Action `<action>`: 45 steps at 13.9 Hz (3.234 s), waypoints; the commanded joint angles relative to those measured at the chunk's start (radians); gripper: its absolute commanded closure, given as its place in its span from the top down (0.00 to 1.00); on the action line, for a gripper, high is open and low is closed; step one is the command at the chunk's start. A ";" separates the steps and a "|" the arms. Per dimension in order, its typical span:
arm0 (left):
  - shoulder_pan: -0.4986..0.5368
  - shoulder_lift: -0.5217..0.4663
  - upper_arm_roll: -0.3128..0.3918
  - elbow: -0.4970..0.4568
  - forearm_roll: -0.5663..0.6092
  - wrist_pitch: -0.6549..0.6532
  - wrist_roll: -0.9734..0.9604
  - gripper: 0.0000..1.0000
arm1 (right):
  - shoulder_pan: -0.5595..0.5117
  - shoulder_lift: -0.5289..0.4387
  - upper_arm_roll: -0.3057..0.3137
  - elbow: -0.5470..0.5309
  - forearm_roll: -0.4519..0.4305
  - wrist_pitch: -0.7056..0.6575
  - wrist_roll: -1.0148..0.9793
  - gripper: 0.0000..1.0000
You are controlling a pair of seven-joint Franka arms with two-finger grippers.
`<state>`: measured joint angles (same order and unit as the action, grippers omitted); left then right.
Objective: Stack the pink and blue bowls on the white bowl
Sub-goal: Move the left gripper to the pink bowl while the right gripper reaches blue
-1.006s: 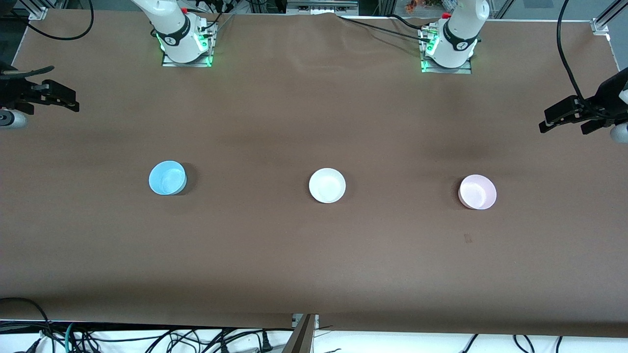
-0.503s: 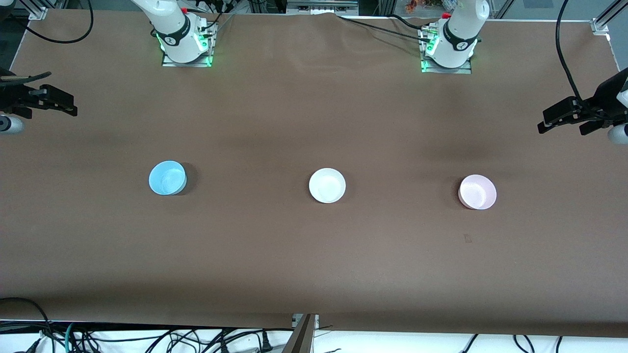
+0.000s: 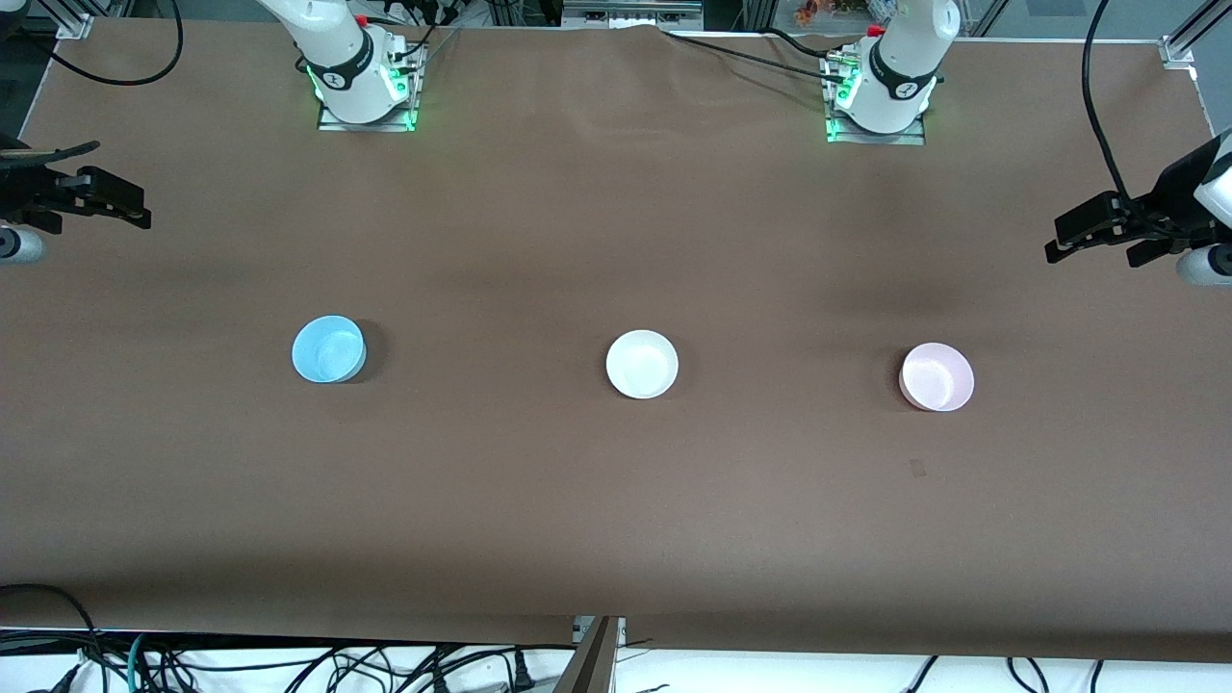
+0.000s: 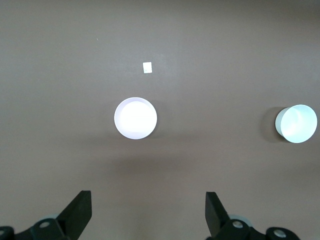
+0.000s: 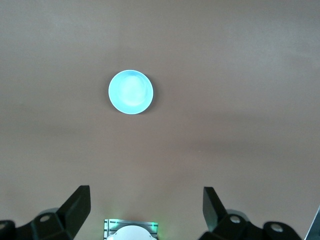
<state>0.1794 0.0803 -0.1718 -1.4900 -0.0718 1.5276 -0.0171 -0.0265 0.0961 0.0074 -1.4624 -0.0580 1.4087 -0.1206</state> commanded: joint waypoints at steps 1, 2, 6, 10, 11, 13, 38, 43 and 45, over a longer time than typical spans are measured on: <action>0.000 0.016 0.002 0.013 -0.007 -0.007 0.005 1.00 | -0.007 0.010 0.002 0.025 0.004 -0.005 0.001 0.99; 0.003 0.022 0.002 0.011 -0.006 -0.006 0.014 1.00 | -0.007 0.010 0.002 0.025 0.004 -0.005 0.001 0.99; -0.006 0.026 -0.005 0.010 -0.014 -0.007 0.002 1.00 | -0.007 0.010 -0.004 0.025 0.004 0.000 -0.007 1.00; -0.001 0.042 -0.006 0.011 -0.008 -0.007 -0.009 1.00 | -0.007 0.011 -0.004 0.025 0.004 0.003 -0.008 1.00; -0.001 0.042 -0.006 0.013 -0.010 -0.007 -0.009 1.00 | -0.007 0.011 -0.004 0.025 0.006 0.003 -0.007 1.00; 0.000 0.042 -0.005 0.013 -0.008 -0.007 -0.011 1.00 | -0.007 0.011 -0.004 0.025 0.004 0.003 -0.007 1.00; -0.012 0.082 -0.006 0.019 0.053 0.108 -0.043 1.00 | -0.012 0.083 -0.006 0.019 0.007 0.000 -0.007 1.00; -0.055 0.084 -0.008 0.017 0.127 0.106 -0.049 1.00 | -0.053 0.105 -0.006 0.016 0.010 0.004 -0.031 1.00; -0.066 0.091 -0.008 0.013 0.129 0.103 -0.046 1.00 | -0.055 0.112 -0.006 0.011 0.010 0.010 -0.043 1.00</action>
<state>0.1290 0.1566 -0.1831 -1.4879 0.0348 1.6321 -0.0563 -0.0742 0.1990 -0.0022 -1.4626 -0.0574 1.4185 -0.1406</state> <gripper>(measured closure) 0.000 0.004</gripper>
